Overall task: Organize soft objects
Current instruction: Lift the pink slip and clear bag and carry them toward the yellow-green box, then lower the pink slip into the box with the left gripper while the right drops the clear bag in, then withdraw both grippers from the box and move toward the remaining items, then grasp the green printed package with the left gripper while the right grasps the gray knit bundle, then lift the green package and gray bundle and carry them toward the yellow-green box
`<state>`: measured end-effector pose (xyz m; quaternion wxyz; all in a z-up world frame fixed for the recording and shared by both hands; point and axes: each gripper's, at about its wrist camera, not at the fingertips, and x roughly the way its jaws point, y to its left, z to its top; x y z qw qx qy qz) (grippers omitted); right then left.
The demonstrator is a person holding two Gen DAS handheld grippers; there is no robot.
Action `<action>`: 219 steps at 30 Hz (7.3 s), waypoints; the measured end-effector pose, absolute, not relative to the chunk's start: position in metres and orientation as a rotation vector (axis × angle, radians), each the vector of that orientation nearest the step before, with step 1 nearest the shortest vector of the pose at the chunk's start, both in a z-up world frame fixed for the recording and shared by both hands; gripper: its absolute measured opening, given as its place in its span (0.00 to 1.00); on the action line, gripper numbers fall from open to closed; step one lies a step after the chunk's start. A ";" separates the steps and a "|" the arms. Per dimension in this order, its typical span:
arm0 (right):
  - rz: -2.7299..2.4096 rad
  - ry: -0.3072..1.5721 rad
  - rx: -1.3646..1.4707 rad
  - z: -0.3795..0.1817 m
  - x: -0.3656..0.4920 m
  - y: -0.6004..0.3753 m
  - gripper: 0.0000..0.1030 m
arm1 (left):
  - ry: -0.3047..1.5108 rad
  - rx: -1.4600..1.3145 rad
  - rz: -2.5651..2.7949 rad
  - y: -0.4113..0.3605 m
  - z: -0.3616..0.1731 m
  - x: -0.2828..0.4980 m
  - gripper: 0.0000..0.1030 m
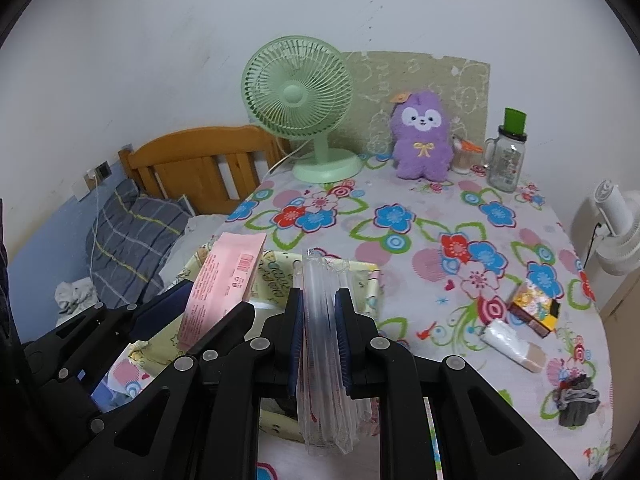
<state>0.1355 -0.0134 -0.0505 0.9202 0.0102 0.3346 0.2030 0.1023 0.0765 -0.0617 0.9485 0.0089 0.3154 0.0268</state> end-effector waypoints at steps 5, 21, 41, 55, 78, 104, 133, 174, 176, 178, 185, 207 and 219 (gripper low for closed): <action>0.424 0.705 0.008 -0.057 0.139 -0.002 0.18 | 0.660 0.015 0.061 0.086 -0.069 0.105 0.39; 0.476 0.737 0.045 -0.074 0.155 0.029 0.18 | 0.708 0.015 0.094 0.117 -0.089 0.116 0.39; 0.449 0.765 0.011 -0.084 0.161 0.031 0.71 | 0.722 0.007 0.095 0.116 -0.096 0.116 0.71; 0.396 0.703 0.010 -0.061 0.135 -0.008 0.83 | 0.681 0.002 0.068 0.083 -0.073 0.098 0.77; 0.326 0.656 0.021 -0.033 0.105 -0.071 0.87 | 0.603 0.047 0.042 0.022 -0.041 0.071 0.90; 0.222 0.554 0.055 -0.018 0.068 -0.150 0.90 | 0.568 0.061 -0.046 -0.047 -0.025 0.050 0.94; 0.177 0.516 0.029 -0.049 0.063 -0.212 0.98 | 0.607 0.008 -0.094 -0.103 -0.056 0.058 1.00; 0.109 0.555 0.081 -0.162 0.070 -0.263 0.98 | 0.739 0.035 -0.177 -0.157 -0.165 0.072 1.00; 0.095 0.557 0.073 -0.163 0.070 -0.264 0.98 | 0.747 0.036 -0.185 -0.161 -0.167 0.073 1.00; 0.083 0.562 0.055 -0.166 0.072 -0.265 0.98 | 0.758 0.034 -0.186 -0.163 -0.170 0.075 0.97; 0.078 0.584 0.050 -0.175 0.081 -0.266 0.98 | 0.801 0.039 -0.170 -0.164 -0.180 0.084 0.74; 0.016 0.735 0.143 -0.194 0.139 -0.280 0.65 | 0.805 0.075 -0.187 -0.175 -0.180 0.121 0.72; 0.026 0.750 0.120 -0.192 0.135 -0.269 0.48 | 0.804 0.094 -0.173 -0.173 -0.179 0.120 0.71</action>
